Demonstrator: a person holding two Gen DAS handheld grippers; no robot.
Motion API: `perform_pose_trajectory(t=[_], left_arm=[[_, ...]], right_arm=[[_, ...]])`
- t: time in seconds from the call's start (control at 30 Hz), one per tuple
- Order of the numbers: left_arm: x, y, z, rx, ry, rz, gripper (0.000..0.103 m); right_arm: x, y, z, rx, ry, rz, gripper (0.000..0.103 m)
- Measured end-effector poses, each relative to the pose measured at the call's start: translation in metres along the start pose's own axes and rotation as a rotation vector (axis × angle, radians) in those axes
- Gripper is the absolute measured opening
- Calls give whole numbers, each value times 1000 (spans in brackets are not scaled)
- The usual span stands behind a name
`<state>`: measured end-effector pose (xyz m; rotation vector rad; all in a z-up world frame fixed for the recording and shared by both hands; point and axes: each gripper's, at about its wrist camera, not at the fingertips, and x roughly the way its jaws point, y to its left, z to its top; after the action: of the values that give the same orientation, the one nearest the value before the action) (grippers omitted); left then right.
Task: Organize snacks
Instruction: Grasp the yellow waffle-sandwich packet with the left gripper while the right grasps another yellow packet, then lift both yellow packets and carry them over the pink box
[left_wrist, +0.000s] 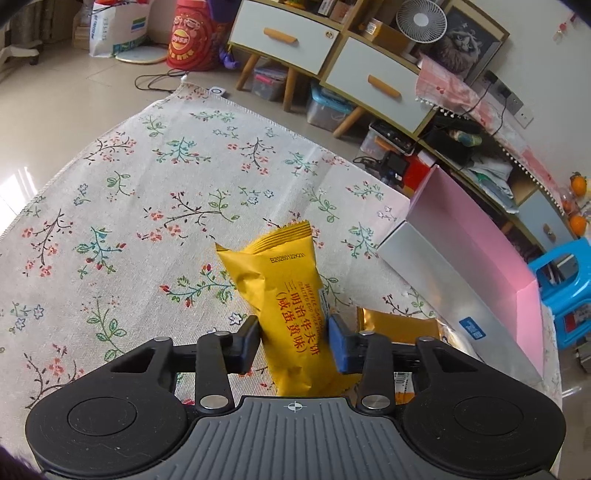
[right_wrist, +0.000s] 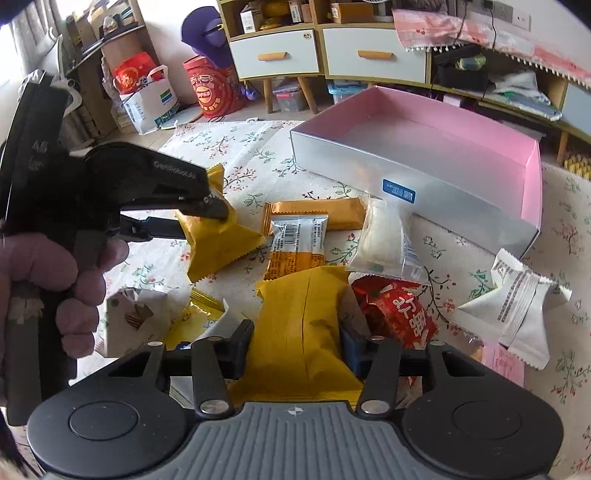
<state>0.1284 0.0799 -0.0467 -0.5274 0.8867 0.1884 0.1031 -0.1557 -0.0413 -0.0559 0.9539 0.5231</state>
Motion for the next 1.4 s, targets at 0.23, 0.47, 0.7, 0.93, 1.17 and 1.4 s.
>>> perform_pose_trajectory(t=[0.23, 0.47, 0.7, 0.93, 1.17, 1.4], left_arm=[[-9, 3, 2, 17, 25, -42, 27], [-19, 5, 1, 39, 42, -77, 24], [-30, 8, 1, 55, 54, -116, 19], [-38, 9, 3, 66, 51, -132, 0], [-27, -2, 1, 92, 28, -17, 51], [-9, -38, -9, 241, -3, 112, 66]], right_arm=[[-12, -5, 1, 74, 11, 51, 35], [-25, -12, 6, 143, 5, 90, 35], [-38, -19, 12, 181, -25, 111, 35], [-51, -27, 20, 220, -72, 117, 35], [-50, -34, 21, 244, -69, 113, 35], [-38, -38, 25, 252, -43, 97, 35]])
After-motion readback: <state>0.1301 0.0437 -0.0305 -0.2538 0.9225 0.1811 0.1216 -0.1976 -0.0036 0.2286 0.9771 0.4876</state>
